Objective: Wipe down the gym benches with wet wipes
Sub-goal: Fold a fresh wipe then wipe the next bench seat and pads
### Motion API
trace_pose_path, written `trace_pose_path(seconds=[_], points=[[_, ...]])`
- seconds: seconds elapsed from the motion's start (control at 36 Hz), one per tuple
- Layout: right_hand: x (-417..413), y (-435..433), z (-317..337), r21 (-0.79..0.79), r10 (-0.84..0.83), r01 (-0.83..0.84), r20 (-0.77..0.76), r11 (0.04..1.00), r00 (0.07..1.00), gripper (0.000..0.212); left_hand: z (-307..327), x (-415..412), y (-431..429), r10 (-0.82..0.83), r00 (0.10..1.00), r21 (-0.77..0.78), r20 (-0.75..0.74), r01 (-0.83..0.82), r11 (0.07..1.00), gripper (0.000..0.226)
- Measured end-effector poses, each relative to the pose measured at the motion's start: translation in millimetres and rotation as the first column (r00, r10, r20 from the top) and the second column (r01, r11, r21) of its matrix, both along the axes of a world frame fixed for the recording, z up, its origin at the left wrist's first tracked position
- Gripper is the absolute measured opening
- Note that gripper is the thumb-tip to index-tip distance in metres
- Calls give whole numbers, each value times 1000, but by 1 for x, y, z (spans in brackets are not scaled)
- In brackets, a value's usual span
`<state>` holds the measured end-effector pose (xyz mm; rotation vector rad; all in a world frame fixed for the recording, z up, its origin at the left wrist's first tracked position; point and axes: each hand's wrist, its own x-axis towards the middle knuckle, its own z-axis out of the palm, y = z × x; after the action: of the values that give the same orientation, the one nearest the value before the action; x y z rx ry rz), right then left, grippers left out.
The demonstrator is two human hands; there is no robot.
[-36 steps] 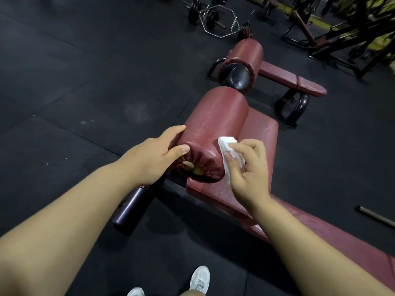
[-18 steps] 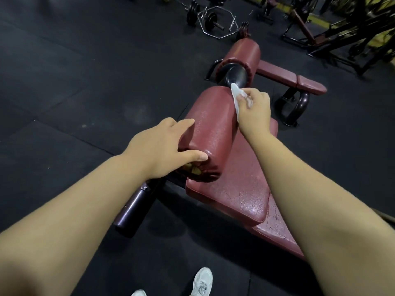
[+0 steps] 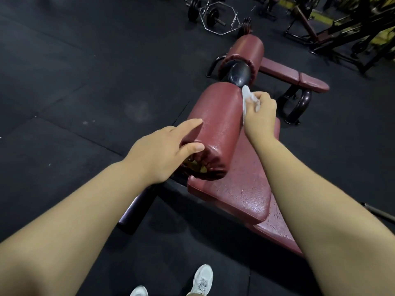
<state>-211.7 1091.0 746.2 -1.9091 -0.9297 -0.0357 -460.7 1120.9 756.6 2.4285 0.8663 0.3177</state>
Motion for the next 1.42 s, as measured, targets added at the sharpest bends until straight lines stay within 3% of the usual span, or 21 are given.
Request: trace_pose_path(seconds=[0.11,0.28,0.36,0.47,0.56,0.64,0.69,0.81,0.94,1.03,1.08,1.17,1.25,1.31,1.36,1.42], points=[[-22,-11,0,4,2,-2,51,1000,999,26,0,-3,2,15,1000,-48,22,-14,999,53],[-91,-95,-34,12,331,-342,229,939,915,4,-3,-14,9,63,994,-189,89,-45,981,48],[-84,-85,-34,35,230,-240,178,970,957,19,-1,-14,9,58,996,-182,74,-43,982,48],[-61,-43,-28,2,67,-67,-69,998,995,11,-1,-12,10,78,994,-185,76,-63,981,44],[-60,-22,-14,22,65,-64,-43,998,997,18,-6,-17,18,174,970,-309,168,-116,944,38],[-60,-15,-4,-26,87,-87,15,996,996,19,-10,-24,20,168,974,-339,150,-109,934,40],[-56,-16,-4,-68,110,-108,32,992,993,13,-9,-24,19,157,979,-304,129,-112,946,46],[-47,-12,0,-90,120,-116,38,989,992,10,9,-15,13,87,995,-133,40,-81,988,89],[-36,-2,5,-95,79,-76,26,993,997,24,16,-2,12,57,992,41,-110,-53,998,91],[-43,-9,3,-34,85,-83,85,996,993,20,16,-2,12,53,986,84,-155,-41,996,94],[-60,-25,1,8,167,-171,183,985,969,15,15,-4,14,64,989,56,-135,-57,997,93],[-86,-60,-10,10,370,-398,347,917,862,11,11,-7,13,76,993,-27,-88,-79,996,85],[-83,-69,-15,-15,465,-505,413,863,783,8,7,-10,13,84,996,-109,-35,-88,990,74],[-68,-51,-10,-33,425,-445,368,895,827,8,3,-11,16,107,994,-153,-13,-108,982,71],[-46,-24,-3,-27,299,-304,283,952,911,19,0,-11,18,126,992,-188,5,-123,974,73],[-26,0,4,-23,140,-139,144,990,980,16,-2,-12,20,136,990,-235,36,-124,964,76]])
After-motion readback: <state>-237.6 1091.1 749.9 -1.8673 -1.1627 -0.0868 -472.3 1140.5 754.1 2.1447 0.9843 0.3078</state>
